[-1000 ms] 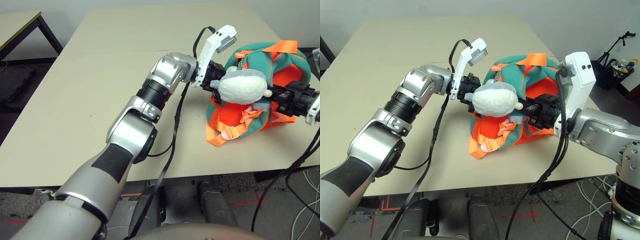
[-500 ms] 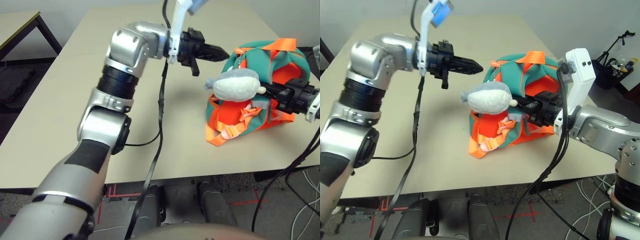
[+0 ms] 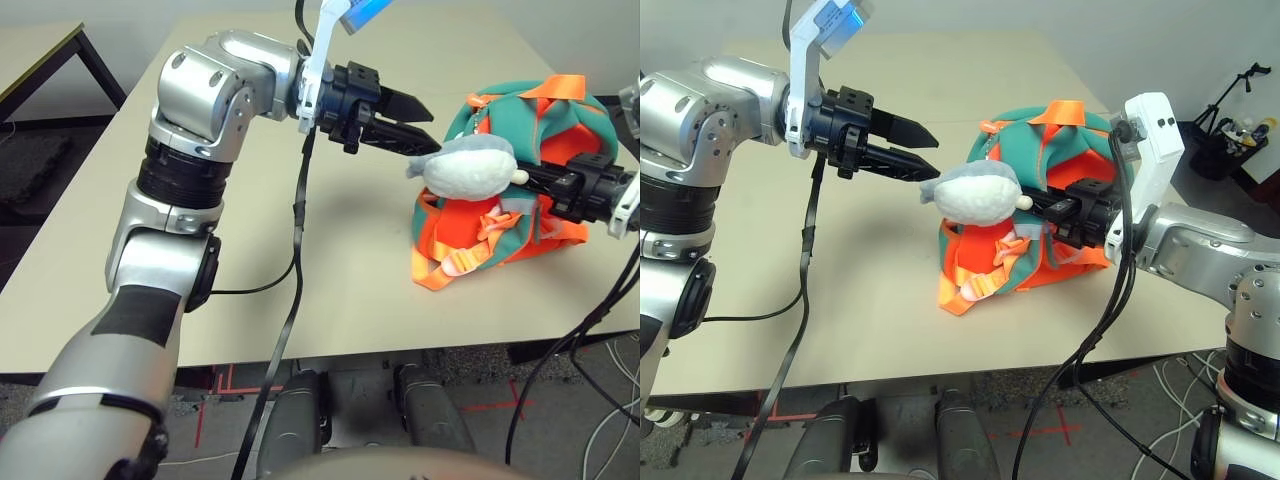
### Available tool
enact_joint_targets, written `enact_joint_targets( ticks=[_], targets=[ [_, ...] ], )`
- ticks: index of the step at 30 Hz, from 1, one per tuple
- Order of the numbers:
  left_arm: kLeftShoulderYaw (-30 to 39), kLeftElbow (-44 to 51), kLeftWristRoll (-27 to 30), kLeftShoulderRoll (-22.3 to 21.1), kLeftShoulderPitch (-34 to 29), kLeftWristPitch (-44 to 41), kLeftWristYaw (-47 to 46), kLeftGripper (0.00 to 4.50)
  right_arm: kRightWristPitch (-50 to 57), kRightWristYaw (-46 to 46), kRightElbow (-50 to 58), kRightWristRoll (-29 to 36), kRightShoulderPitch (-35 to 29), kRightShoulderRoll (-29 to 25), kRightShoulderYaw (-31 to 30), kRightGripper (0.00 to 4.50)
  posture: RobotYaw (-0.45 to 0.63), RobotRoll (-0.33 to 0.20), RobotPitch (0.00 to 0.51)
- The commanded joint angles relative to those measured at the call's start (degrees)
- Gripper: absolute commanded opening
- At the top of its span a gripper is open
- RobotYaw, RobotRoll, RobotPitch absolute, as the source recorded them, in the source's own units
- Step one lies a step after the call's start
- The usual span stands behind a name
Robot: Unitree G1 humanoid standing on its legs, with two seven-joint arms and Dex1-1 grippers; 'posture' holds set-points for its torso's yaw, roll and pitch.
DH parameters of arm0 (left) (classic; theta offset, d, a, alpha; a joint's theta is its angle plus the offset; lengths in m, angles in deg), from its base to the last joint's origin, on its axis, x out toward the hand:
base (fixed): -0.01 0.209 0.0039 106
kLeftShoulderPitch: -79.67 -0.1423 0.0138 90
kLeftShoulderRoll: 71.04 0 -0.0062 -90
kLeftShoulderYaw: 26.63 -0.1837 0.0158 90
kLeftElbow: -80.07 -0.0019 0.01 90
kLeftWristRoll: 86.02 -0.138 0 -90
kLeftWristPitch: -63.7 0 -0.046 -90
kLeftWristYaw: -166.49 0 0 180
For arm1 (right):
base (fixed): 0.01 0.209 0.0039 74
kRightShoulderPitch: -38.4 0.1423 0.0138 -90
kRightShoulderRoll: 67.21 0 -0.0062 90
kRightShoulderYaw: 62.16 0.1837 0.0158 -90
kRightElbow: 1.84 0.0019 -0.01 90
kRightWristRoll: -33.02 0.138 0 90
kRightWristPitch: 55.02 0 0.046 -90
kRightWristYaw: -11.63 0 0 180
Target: Put the pencil case into the backpack and zip it.
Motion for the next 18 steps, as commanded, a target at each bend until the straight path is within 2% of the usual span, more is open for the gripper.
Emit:
enact_joint_targets(
  ticks=[1, 12, 18],
  targets=[
    [-2.6, 1.51, -0.34, 0.74, -1.49, 2.2, 0.39, 4.5, 0.88, -0.64, 0.79, 0.21, 0.36, 0.84, -1.23, 0.24, -0.07, 0.0, 0.102],
    [-8.38, -1.0, -5.8, 7.23, -3.85, 7.31, -6.43, 4.5, 1.07, 0.6, 1.8, 0.9, 0.64, 2.01, -1.02, 0.24, -0.09, 0.0, 0.106],
    [-9.59, -1.98, -7.75, 7.85, -4.48, 7.37, -7.67, 4.5, 1.25, 1.36, 2.48, 1.39, 0.24, 2.53, -0.55, 0.24, -0.1, 0.0, 0.108]
  ],
)
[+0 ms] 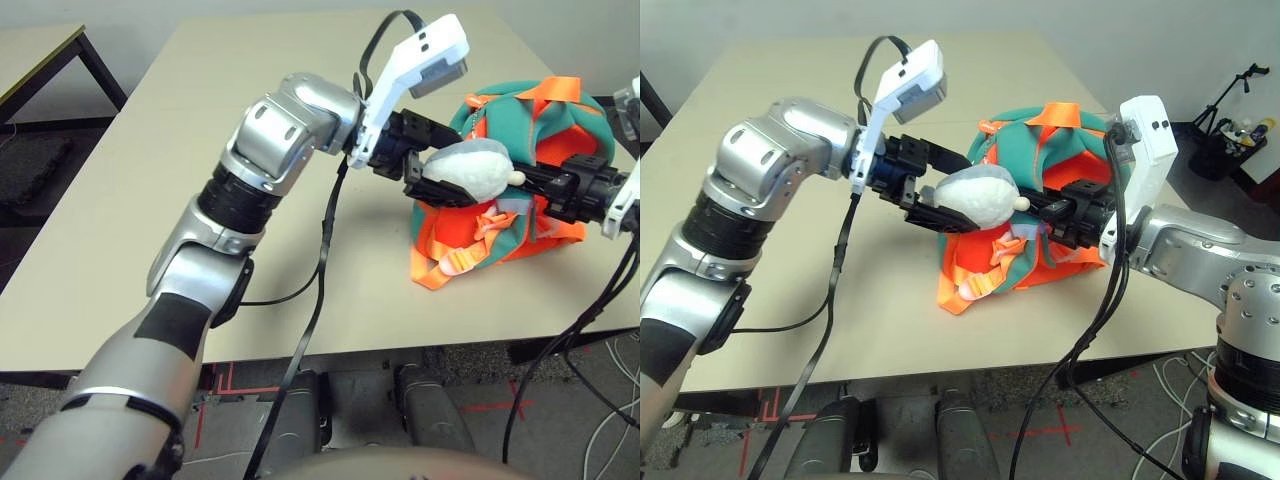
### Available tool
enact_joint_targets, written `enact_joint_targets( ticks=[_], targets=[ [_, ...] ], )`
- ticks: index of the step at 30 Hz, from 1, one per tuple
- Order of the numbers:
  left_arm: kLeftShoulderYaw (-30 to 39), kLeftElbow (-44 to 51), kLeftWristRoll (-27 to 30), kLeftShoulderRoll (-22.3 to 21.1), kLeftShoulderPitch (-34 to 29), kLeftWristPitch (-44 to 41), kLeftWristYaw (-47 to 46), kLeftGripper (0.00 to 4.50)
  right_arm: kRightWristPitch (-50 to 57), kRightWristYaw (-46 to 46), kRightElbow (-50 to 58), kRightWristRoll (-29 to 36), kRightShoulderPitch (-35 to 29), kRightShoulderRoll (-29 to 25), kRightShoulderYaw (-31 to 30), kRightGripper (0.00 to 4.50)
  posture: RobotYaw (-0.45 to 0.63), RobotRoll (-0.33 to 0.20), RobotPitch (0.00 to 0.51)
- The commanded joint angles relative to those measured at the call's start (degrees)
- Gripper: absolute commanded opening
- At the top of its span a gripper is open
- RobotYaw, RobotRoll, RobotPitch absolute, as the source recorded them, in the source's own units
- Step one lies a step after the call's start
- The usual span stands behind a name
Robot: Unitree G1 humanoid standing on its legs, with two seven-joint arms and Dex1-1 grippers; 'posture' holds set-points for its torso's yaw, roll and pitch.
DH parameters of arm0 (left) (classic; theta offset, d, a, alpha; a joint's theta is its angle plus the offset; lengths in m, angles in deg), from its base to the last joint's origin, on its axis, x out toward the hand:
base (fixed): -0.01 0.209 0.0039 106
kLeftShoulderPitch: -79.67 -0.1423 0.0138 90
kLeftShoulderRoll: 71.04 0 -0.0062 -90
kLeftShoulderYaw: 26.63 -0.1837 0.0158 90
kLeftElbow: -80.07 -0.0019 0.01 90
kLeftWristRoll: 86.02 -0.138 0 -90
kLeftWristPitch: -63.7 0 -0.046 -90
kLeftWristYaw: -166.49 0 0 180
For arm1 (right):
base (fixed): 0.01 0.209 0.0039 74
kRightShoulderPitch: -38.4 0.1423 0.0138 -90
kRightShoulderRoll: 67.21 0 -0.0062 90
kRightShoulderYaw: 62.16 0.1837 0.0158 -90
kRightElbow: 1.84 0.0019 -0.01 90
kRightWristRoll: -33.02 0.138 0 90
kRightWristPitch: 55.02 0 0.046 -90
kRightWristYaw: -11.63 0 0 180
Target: Put the pencil case into the backpack and zip it.
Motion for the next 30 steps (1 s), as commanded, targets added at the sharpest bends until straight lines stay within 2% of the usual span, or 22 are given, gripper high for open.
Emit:
enact_joint_targets(
  ticks=[1, 17, 20, 22, 26, 30],
  targets=[
    [-1.22, -0.21, -1.05, -0.05, -0.52, -0.08, -0.24, 4.5, 0.77, 0.16, 1.72, 1.44, -0.04, 0.72, -0.57, 0.24, -0.1, 0.0, 0.108],
    [4.46, -2.97, -1.01, -0.59, 2.18, 1.83, -4.69, 4.5, 0.35, 0.23, 1.82, 0.84, -0.8, 1.46, -0.37, 0.24, -0.08, 0.0, 0.096],
    [3.28, -2.53, -1.64, -1.48, 1.94, 1.15, -4.15, 4.5, 0.3, 0.11, 1.72, 0.66, -0.59, 1.57, -0.49, 0.24, -0.08, 0.0, 0.094],
    [3.59, -2.41, -1.34, -0.86, 1.61, 0.26, -5.11, 4.1, 0.33, 0.08, 1.63, 0.61, -0.42, 1.61, -0.55, 0.24, -0.08, 0.0, 0.095],
    [1.12, -0.02, -0.82, -2.05, 0.4, -1.77, -2.5, 4.5, 0.38, 0.09, 1.54, 0.51, -0.11, 1.73, -0.68, 0.24, -0.08, 0.0, 0.097],
    [0.56, 0.94, -0.07, -2.43, 0.17, -3.53, -1.58, 4.5, 0.45, 0.2, 1.56, 0.5, -0.08, 1.79, -0.67, 0.24, -0.08, 0.0, 0.099]
  ],
)
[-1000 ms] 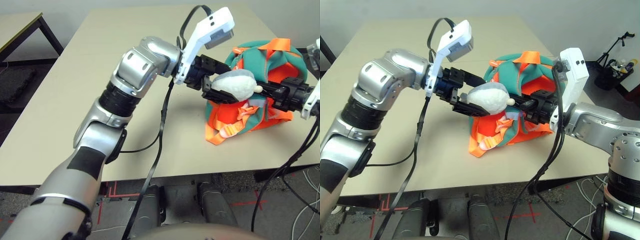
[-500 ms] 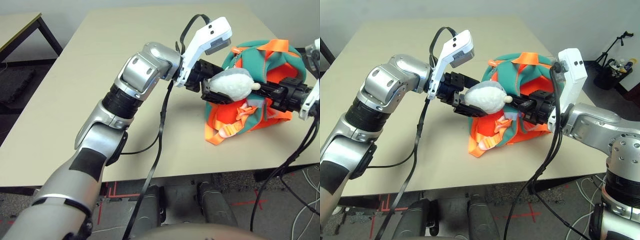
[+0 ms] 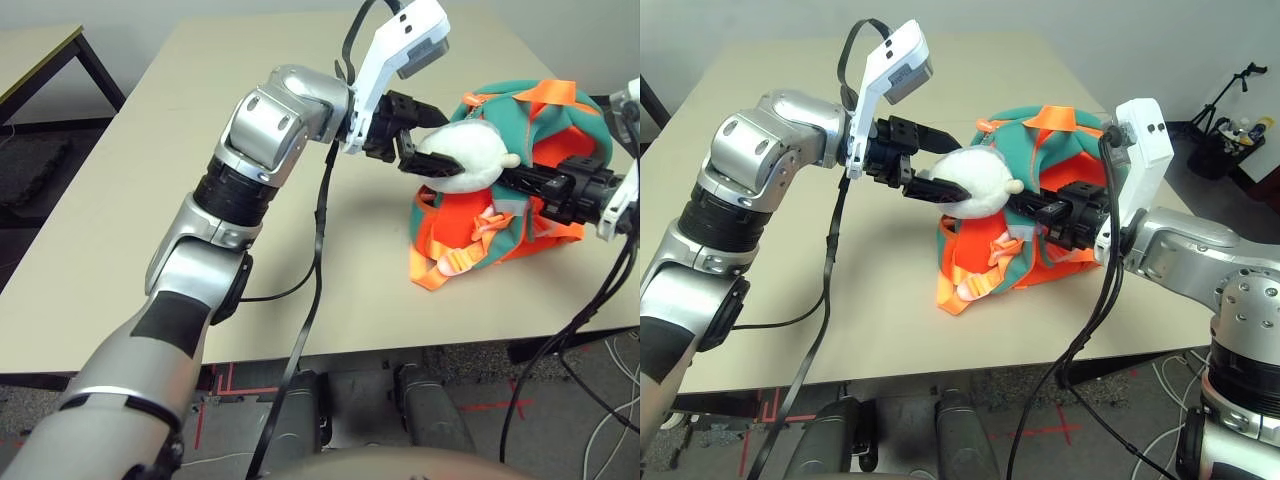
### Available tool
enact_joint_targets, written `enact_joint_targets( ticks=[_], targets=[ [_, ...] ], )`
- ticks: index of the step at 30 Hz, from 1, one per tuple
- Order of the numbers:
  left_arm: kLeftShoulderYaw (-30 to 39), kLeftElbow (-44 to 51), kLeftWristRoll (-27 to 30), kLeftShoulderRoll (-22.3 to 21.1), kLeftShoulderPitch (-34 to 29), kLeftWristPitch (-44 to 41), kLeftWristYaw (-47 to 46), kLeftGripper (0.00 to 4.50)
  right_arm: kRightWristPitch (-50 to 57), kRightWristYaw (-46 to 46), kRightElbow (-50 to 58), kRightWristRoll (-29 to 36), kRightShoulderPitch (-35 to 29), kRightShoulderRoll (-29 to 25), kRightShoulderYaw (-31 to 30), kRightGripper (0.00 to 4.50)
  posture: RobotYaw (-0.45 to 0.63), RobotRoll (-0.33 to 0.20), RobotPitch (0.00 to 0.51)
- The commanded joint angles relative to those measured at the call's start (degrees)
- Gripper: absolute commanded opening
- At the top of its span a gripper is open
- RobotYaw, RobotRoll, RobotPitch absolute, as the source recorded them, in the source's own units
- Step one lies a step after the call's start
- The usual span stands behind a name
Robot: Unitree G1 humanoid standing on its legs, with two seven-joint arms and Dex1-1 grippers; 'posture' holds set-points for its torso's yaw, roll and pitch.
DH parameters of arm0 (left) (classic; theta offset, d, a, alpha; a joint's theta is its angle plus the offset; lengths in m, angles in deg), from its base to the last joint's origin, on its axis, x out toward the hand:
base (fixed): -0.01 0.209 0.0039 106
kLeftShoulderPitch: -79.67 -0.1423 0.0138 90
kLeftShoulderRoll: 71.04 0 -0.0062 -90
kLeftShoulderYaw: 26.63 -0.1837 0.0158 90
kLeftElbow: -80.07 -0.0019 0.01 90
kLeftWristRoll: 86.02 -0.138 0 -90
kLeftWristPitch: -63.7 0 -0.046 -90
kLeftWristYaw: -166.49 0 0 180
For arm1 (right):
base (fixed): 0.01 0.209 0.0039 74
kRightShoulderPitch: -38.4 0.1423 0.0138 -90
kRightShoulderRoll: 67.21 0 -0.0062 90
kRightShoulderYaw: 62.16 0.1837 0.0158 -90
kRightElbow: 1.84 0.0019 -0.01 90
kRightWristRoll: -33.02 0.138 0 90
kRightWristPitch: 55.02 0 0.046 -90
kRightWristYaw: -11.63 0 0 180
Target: Put the pencil case into the backpack and zip it.
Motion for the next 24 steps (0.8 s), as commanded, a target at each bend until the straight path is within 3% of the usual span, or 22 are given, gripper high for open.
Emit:
enact_joint_targets(
  ticks=[1, 3, 10, 14, 19, 24],
  targets=[
    [-1.11, 1.56, 0.35, -0.41, -0.13, -1.66, 1.1, 4.32, 0.41, -0.59, 1.18, 0.56, 0.17, 0.5, -0.89, 0.24, -0.08, 0.0, 0.099],
    [-1.52, 2.12, 0.75, -0.89, -0.09, -2.5, 2.17, 3.89, 0.4, -0.44, 1.2, 0.59, 0.2, 0.62, -0.91, 0.24, -0.08, 0.0, 0.099],
    [-0.45, 1.88, 1.45, -0.57, 0.85, -2.65, 3.27, 1.48, 0.21, -0.38, 1.18, 0.11, 0.16, 1.06, -1.01, 0.24, -0.08, 0.0, 0.098],
    [1.79, 0.67, 2.32, 0.0, 1.97, -2.62, 2.69, 0.4, 0.18, -0.5, 1.07, -0.21, 0.18, 1.2, -1.0, 0.24, -0.08, 0.0, 0.095],
    [9.02, -4.44, 5.74, -0.12, 5.72, -4.66, 0.8, 0.4, 0.18, -0.88, 0.91, -0.79, 0.04, 1.24, -0.9, 0.24, -0.08, 0.0, 0.091],
    [17.86, -8.27, 10.97, -3.7, 9.35, -11.3, -0.78, 0.4, 0.22, -1.22, 0.86, -1.13, -0.42, 0.98, -0.47, 0.24, -0.08, 0.0, 0.087]
  ],
)
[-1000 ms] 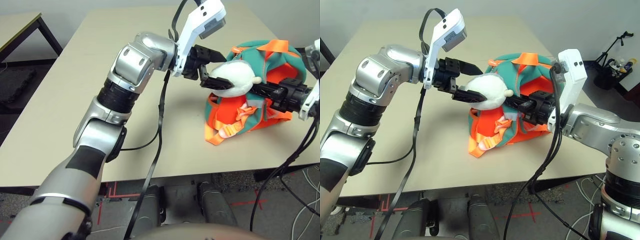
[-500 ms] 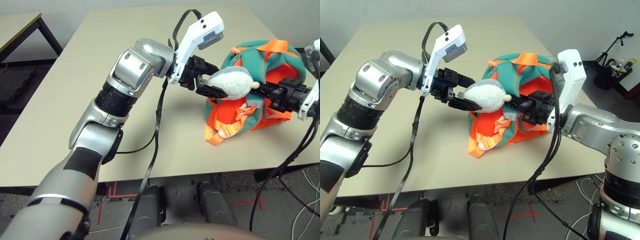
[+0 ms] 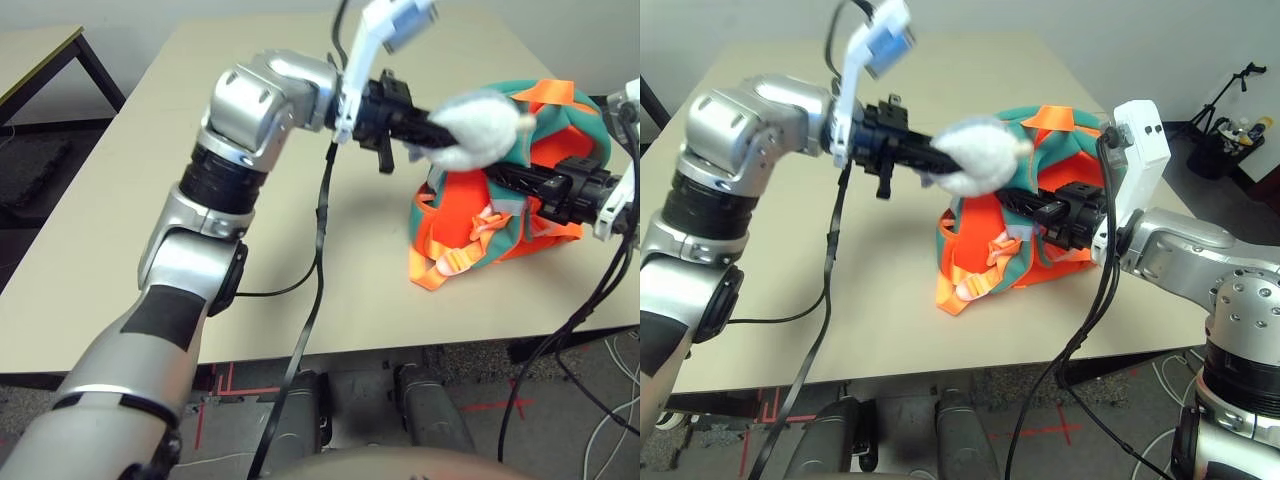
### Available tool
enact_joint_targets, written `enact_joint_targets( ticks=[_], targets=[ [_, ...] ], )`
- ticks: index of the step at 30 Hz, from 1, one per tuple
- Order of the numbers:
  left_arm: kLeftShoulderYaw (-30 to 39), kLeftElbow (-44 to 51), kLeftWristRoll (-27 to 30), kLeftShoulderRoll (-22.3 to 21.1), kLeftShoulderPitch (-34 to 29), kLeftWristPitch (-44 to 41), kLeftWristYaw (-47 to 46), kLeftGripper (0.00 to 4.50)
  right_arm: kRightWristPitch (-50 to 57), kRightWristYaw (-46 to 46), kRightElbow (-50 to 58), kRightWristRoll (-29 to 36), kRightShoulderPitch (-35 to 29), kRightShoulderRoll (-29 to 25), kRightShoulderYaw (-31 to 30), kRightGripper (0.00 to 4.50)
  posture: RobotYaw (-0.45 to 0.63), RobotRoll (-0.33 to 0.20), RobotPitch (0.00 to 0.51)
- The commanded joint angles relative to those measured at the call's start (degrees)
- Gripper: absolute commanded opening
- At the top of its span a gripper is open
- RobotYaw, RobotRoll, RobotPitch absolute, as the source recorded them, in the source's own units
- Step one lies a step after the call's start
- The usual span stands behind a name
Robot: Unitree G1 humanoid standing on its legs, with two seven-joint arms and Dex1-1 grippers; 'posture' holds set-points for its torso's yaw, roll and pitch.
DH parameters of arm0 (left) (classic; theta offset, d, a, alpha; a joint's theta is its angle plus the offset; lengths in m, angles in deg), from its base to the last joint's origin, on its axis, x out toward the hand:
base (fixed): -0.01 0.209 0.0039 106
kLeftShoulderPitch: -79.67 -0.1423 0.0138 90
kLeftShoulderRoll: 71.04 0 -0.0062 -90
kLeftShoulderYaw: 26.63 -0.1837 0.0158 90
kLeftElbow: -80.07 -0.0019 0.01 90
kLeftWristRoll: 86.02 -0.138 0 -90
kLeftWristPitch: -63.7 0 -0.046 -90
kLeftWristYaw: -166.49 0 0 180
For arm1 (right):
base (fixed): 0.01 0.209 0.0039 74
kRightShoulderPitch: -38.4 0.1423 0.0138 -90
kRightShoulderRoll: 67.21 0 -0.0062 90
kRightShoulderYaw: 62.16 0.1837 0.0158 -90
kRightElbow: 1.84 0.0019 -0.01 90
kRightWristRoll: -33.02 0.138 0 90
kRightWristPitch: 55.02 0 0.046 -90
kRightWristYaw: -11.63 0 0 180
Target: Put the pencil case into the backpack and zip it.
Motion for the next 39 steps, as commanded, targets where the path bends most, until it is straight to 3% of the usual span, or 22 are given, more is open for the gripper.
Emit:
enact_joint_targets(
  ticks=[1, 8, 12, 20, 25, 32, 36, 39],
  targets=[
    [5.78, -0.97, 3.9, -2.77, 1.03, -4.51, -0.97, 0.4, 0.23, -0.91, 0.85, -0.24, -0.56, 0.02, -0.4, 0.24, -0.08, 0.0, 0.087],
    [11.92, 3.69, 11.32, -9.1, -1.64, -17.25, -4.33, 0.4, -0.01, -0.95, 0.99, -0.68, -1.13, 0.51, -0.45, 0.24, -0.07, 0.0, 0.087],
    [14.76, 7.53, 14.54, -10.55, -4.71, -23.65, -7.92, 0.4, -0.14, -0.89, 0.97, -0.92, -1.22, 0.97, -0.64, 0.24, -0.06, 0.0, 0.089],
    [32.65, 6.46, 20.42, -1.62, -2.53, -34.88, -21.67, 0.4, -0.51, -1.46, 0.23, -2.42, -0.65, 1.95, -1.34, 0.24, -0.05, 0.0, 0.083],
    [38.21, 5.21, 26.59, 2.37, -2.28, -36.62, -28.93, 0.4, -0.95, -1.83, 0.01, -3.64, -0.48, 2.96, -1.75, 0.24, -0.05, 0.0, 0.079],
    [45.29, -3.45, 42.68, 5.61, -1.53, -36.62, -45.1, 0.4, -2.76, -1.3, -1.23, -9.31, -2.79, 3.99, -1.27, 0.24, -0.04, 0.0, 0.079],
    [48.91, -8.98, 49.04, 6.31, -0.16, -36.62, -55.95, 0.4, -8.39, -1.35, -2.44, -18.4, -7.91, 4.18, -1.66, 0.24, -0.05, 0.0, 0.077],
    [51.12, -12.19, 53.77, 6.59, 0.4, -35.96, -62.38, 0.4, -10.05, -1.96, -1.53, -20.56, -11.02, 4.45, -0.98, 0.24, -0.05, 0.0, 0.077]
  ],
)
